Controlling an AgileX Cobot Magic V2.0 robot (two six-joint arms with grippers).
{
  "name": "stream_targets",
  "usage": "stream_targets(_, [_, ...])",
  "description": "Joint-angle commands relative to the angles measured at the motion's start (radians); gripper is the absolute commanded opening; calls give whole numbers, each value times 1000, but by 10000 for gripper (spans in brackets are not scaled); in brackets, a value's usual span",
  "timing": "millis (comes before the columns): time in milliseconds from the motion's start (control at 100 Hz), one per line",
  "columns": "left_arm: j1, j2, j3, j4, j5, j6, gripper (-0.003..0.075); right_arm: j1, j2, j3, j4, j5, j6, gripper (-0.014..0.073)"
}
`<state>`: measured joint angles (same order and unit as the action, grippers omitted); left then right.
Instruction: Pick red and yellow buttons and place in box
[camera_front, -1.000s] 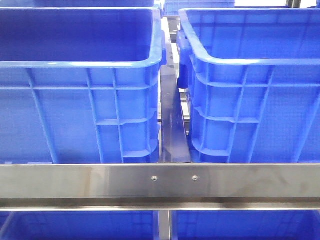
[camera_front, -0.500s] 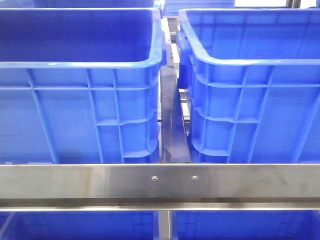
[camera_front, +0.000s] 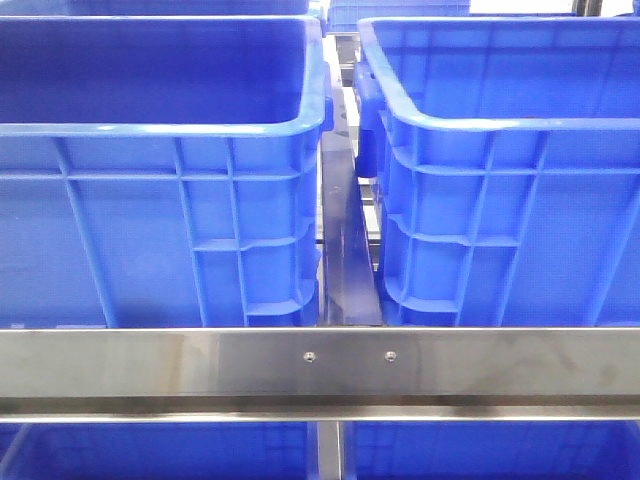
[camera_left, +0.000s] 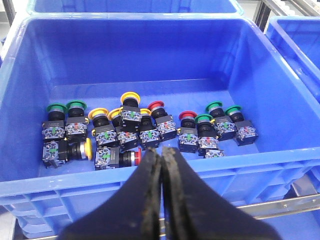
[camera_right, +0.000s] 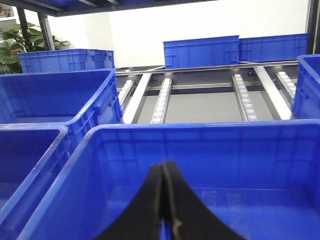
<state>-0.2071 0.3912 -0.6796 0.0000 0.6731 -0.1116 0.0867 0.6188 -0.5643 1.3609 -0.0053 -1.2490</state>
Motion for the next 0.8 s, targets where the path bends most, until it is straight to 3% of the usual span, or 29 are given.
stream_targets(0, [1,7,-25,-8,-77,-9,-19,-4,-2,-26,-9,-13,-7,-113])
stream_targets(380, [1,7,-25,-8,-77,-9,1,-4,-2,-26,-9,-9,-7,-116])
stream_targets(500, [1,7,-25,-8,-77,-9,128,-4,-2,-26,-9,-9,-7,-116])
stream_targets(670, [1,7,-25,-8,-77,-9,403,-4,-2,-26,-9,-9,-7,-116])
stream_targets(790, [1,7,-25,0,-77,-7,456,-4,-2,-26,-9,-9,-7,-116])
